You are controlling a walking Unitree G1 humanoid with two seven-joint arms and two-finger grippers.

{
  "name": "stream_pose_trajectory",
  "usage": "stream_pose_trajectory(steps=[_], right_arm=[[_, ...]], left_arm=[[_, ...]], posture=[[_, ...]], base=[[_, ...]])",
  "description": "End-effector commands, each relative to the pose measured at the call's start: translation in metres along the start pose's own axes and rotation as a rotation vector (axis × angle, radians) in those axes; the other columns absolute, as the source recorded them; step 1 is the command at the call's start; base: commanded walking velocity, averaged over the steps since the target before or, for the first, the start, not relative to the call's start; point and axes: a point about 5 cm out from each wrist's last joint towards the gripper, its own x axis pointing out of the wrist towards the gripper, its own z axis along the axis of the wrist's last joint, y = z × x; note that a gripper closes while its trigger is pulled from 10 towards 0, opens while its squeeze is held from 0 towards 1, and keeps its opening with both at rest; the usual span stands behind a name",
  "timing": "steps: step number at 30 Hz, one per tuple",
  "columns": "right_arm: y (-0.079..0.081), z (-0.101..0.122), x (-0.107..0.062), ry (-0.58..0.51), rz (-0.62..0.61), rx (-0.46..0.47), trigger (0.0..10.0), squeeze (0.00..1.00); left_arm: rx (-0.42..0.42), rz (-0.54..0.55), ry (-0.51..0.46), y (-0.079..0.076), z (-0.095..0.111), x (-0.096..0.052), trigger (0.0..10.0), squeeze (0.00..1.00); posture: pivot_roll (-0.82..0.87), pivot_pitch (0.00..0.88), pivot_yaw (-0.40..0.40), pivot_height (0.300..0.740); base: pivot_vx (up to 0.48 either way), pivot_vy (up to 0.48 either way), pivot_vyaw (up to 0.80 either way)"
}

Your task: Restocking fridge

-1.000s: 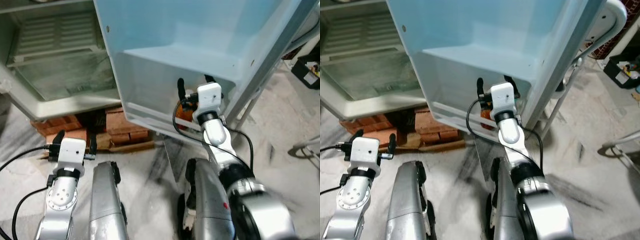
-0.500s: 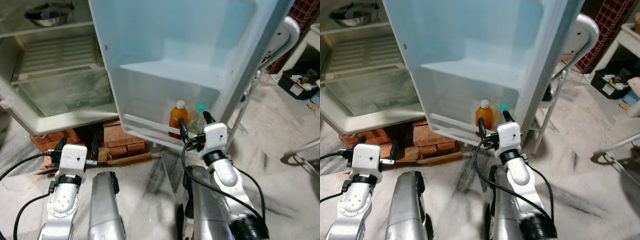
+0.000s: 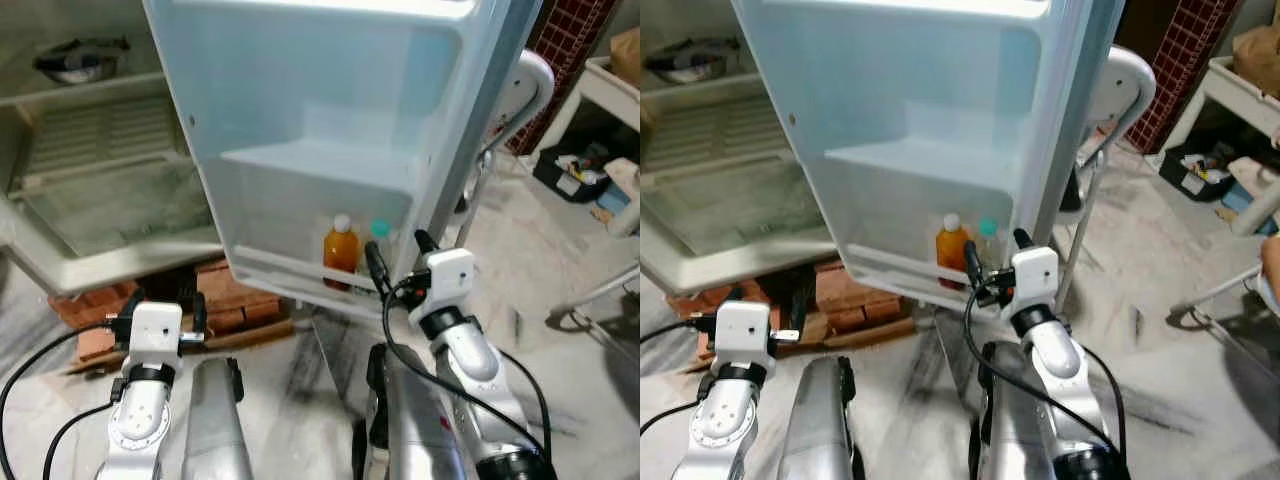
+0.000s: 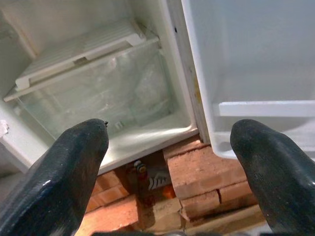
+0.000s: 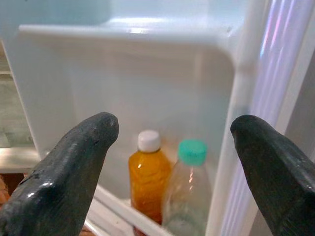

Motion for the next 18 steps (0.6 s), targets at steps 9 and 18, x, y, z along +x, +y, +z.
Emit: stream_pose_trajectory(steps=[9,18], right_arm=[[0.016,0.009,0.005,-0.002,0.201,0.027,10.0,0.0],[0.022,0.009,-0.006,0.09,0.447,0.13,10.0,0.0]], left_arm=[[0.003,0.0,-0.053,0.002,0.013,0.013,10.0,0.0],[0.005,-0.028,-0.055,-0.004,0.013,0.013,10.0,0.0]], posture=[[0.03,0.053,0.003,0.621],[0.02,0.073,0.004,0.681]], base=[[0.0,0.0,0.0],[0.0,0.0,0.0]])
